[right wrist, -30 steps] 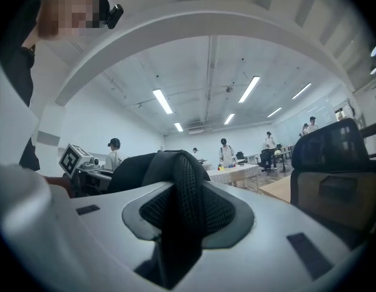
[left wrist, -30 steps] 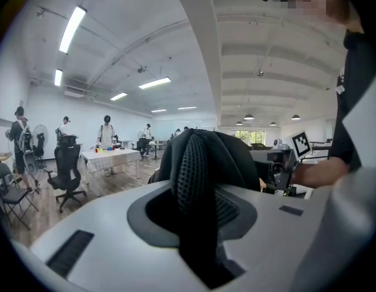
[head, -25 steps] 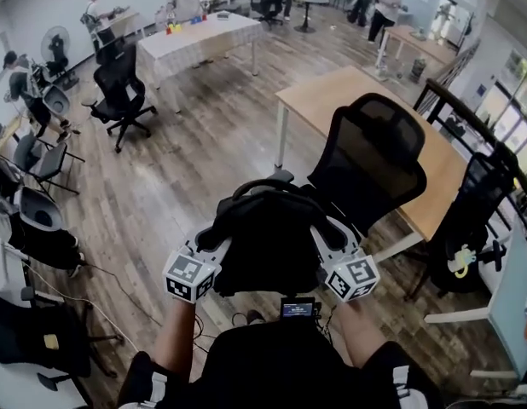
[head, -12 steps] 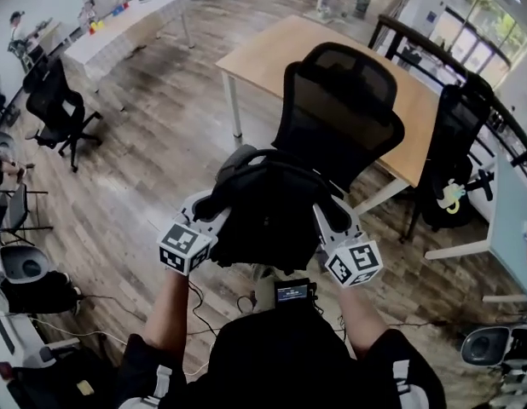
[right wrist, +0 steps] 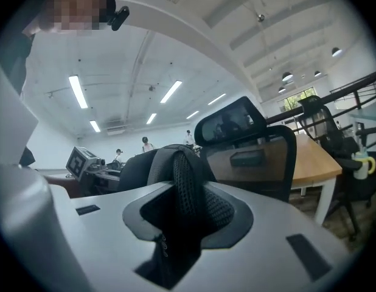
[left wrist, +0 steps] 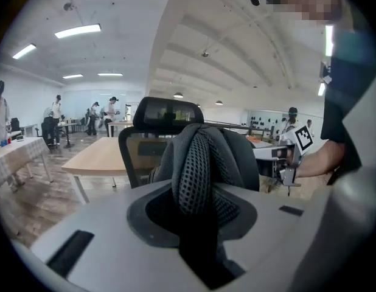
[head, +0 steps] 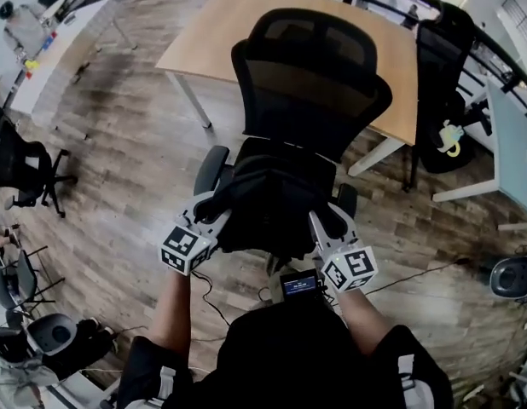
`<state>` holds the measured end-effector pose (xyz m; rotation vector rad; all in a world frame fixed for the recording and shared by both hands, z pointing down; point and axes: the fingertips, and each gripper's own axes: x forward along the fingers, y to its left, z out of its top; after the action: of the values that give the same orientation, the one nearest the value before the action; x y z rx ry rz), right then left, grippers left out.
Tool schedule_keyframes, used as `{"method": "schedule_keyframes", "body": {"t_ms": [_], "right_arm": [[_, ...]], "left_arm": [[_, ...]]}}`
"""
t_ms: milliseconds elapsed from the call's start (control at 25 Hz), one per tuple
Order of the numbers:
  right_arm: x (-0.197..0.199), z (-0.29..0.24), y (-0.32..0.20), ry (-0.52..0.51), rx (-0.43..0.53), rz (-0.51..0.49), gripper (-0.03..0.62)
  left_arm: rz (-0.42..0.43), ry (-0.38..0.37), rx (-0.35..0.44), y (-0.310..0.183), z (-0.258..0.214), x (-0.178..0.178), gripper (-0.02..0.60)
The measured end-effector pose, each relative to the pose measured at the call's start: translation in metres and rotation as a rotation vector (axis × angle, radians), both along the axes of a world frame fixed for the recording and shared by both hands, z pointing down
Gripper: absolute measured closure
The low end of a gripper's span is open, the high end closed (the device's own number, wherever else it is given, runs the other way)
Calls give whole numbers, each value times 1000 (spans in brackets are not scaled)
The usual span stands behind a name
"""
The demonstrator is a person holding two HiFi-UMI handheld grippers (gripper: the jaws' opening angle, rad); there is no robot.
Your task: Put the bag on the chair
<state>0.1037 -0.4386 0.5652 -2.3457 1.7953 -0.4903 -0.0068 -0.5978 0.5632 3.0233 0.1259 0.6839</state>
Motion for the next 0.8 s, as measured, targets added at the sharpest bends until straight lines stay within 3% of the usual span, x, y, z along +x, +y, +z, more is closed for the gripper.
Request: {"method": "schedule_keyframes", "body": {"t_ms": [480, 800], "right_arm": [[57, 80, -35, -53, -139, 102, 473], [110, 108, -66, -64, -177, 160, 468]], "left_arm": [[112, -75, -86, -42, 92, 75, 471], [82, -95, -92, -76, 122, 126, 468]]}}
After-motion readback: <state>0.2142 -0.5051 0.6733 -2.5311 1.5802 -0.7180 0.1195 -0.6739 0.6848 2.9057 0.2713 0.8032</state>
